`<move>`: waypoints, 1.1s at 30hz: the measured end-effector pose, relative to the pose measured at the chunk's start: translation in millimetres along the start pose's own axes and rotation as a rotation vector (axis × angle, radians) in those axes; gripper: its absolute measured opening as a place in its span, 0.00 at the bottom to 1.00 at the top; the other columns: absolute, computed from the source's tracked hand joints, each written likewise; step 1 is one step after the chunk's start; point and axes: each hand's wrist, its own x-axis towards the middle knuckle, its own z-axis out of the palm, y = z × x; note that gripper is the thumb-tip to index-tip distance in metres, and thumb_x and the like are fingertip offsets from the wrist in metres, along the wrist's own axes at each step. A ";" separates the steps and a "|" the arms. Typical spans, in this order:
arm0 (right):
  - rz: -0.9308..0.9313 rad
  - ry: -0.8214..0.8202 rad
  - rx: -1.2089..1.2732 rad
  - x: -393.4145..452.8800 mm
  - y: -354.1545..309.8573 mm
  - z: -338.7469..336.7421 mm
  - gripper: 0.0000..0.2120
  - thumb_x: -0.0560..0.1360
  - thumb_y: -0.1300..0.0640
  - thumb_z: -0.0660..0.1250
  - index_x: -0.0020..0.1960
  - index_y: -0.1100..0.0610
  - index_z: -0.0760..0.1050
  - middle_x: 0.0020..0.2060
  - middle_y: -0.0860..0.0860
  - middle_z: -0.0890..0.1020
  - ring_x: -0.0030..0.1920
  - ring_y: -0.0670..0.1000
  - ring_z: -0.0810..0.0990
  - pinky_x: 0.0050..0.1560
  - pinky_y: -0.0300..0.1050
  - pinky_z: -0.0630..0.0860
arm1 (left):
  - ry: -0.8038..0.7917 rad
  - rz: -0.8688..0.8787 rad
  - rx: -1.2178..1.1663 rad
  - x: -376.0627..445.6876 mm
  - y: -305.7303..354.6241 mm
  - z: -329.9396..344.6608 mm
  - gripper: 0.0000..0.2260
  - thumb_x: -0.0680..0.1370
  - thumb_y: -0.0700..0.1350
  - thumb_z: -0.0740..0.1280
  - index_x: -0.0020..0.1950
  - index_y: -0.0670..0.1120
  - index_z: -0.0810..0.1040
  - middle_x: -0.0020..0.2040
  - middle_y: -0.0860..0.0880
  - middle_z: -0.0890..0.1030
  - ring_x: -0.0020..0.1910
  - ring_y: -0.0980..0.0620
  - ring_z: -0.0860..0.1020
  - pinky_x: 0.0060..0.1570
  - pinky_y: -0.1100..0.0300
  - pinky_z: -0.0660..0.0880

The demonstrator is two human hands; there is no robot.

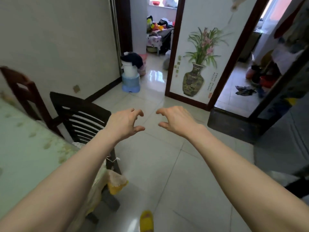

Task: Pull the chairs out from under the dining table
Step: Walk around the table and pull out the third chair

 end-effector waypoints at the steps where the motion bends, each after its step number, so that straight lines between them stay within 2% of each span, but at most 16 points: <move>1: -0.029 0.004 -0.003 26.9 6.3 1.6 0.22 0.74 0.47 0.68 0.67 0.50 0.71 0.56 0.53 0.82 0.56 0.58 0.78 0.48 0.51 0.74 | 0.003 -0.026 -0.004 17.9 -13.8 0.9 0.24 0.73 0.63 0.67 0.64 0.55 0.70 0.57 0.53 0.78 0.53 0.50 0.78 0.43 0.55 0.74; 10: -0.271 -0.044 -0.003 232.4 36.6 19.3 0.23 0.74 0.45 0.68 0.67 0.49 0.71 0.57 0.53 0.82 0.57 0.57 0.78 0.51 0.53 0.76 | 0.001 -0.259 0.009 142.8 -122.4 -1.8 0.23 0.73 0.63 0.67 0.63 0.55 0.70 0.57 0.53 0.78 0.53 0.51 0.77 0.43 0.55 0.74; 13: -0.337 -0.087 0.052 303.3 37.2 36.0 0.24 0.74 0.43 0.67 0.68 0.48 0.71 0.58 0.54 0.81 0.58 0.57 0.78 0.53 0.52 0.75 | 0.025 -0.376 0.044 172.1 -158.0 3.1 0.23 0.73 0.64 0.67 0.63 0.55 0.70 0.57 0.54 0.78 0.53 0.51 0.77 0.42 0.56 0.73; 16: -0.472 -0.121 0.091 365.6 29.9 57.0 0.25 0.73 0.41 0.67 0.68 0.46 0.71 0.58 0.54 0.81 0.59 0.57 0.77 0.55 0.53 0.75 | 0.045 -0.543 0.064 187.1 -185.3 8.2 0.23 0.73 0.64 0.67 0.64 0.55 0.70 0.57 0.54 0.77 0.53 0.50 0.78 0.45 0.53 0.75; 22: -0.832 -0.177 0.095 460.6 -16.7 85.8 0.24 0.74 0.42 0.67 0.68 0.47 0.70 0.60 0.53 0.80 0.60 0.58 0.76 0.55 0.53 0.73 | 0.012 -0.901 0.087 178.4 -220.9 24.2 0.23 0.73 0.63 0.68 0.64 0.55 0.70 0.61 0.51 0.75 0.54 0.48 0.78 0.45 0.53 0.75; 25: -1.008 -0.171 0.124 488.9 -55.8 93.2 0.24 0.73 0.44 0.69 0.67 0.47 0.71 0.59 0.53 0.81 0.60 0.57 0.77 0.55 0.54 0.75 | -0.020 -1.057 0.089 159.3 -238.8 25.4 0.24 0.72 0.63 0.68 0.64 0.55 0.69 0.58 0.50 0.75 0.54 0.45 0.78 0.47 0.50 0.77; 30: -1.277 -0.165 0.098 524.6 -128.0 108.3 0.23 0.73 0.48 0.70 0.66 0.48 0.72 0.58 0.53 0.81 0.57 0.58 0.78 0.48 0.53 0.76 | 0.061 -1.273 0.116 131.8 -272.6 28.4 0.24 0.72 0.63 0.69 0.63 0.54 0.71 0.59 0.50 0.76 0.57 0.46 0.78 0.51 0.52 0.75; 33: -1.392 -0.166 0.091 541.9 -160.5 114.0 0.21 0.73 0.51 0.70 0.65 0.49 0.73 0.55 0.54 0.82 0.56 0.59 0.79 0.48 0.53 0.76 | 0.049 -1.384 0.126 122.6 -291.1 23.9 0.25 0.72 0.65 0.67 0.65 0.55 0.70 0.59 0.51 0.76 0.56 0.46 0.78 0.50 0.53 0.76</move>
